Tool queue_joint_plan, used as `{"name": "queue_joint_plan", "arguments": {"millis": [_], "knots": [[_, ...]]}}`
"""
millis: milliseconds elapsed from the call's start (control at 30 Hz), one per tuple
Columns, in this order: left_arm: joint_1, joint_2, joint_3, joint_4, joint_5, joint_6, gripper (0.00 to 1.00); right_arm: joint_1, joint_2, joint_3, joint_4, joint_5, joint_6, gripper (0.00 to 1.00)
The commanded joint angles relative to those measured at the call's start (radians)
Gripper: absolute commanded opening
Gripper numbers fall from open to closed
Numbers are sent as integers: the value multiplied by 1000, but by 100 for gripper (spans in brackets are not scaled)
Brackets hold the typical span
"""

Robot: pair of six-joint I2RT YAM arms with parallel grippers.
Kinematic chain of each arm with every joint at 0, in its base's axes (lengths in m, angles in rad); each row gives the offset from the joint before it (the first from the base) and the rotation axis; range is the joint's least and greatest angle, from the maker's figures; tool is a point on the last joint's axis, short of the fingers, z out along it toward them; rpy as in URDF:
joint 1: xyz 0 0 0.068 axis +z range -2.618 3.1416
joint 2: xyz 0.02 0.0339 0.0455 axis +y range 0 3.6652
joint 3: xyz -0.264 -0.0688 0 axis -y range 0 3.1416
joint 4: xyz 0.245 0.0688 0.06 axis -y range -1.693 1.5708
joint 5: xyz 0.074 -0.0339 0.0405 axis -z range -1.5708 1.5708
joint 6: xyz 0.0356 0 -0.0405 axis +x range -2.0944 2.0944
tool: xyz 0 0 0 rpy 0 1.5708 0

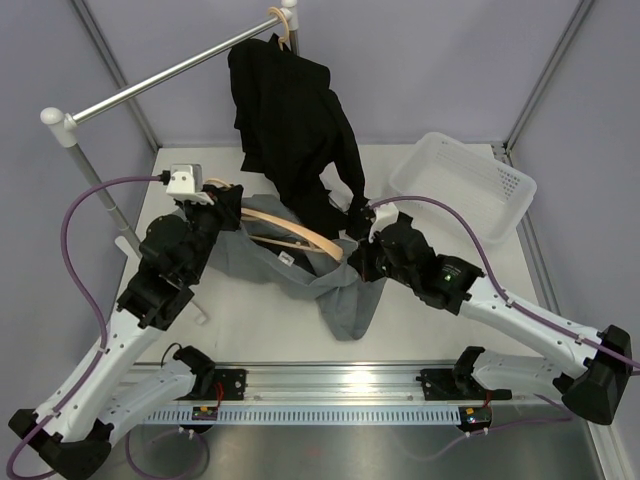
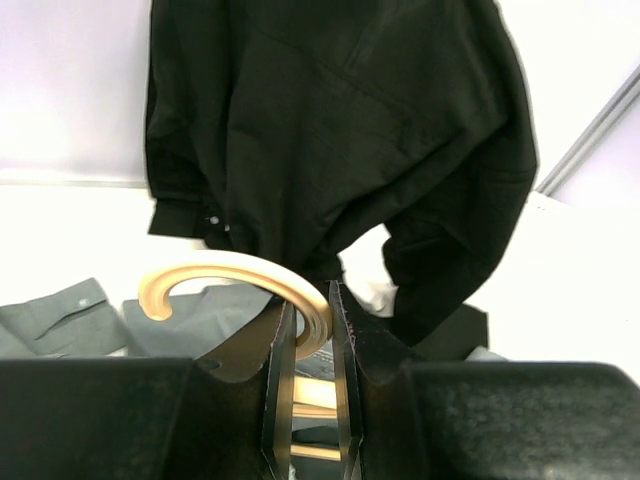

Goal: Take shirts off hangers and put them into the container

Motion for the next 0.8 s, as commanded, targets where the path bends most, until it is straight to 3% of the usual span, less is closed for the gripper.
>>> {"name": "queue_joint_plan", "arguments": {"millis": [0, 100, 133, 200, 400, 567, 767], "knots": [[4, -42, -10, 156, 10, -39, 0, -8, -9, -80, 73, -121, 28, 3], [4, -43, -20, 174, 57, -73, 0, 4, 0, -128, 130, -174, 36, 12], [4, -40, -20, 176, 79, -79, 0, 7, -1, -126, 129, -175, 31, 25], [4, -28, -20, 177, 94, -90, 0, 7, -21, -114, 89, -163, 7, 32], [4, -5, -16, 167, 99, -90, 0, 6, -156, 13, -166, 59, -105, 72], [4, 27, -2, 148, 113, -85, 0, 4, -230, 179, -305, 32, -209, 81], [4, 49, 12, 135, 140, -80, 0, 6, -85, 308, -237, -163, -328, 88]]}}
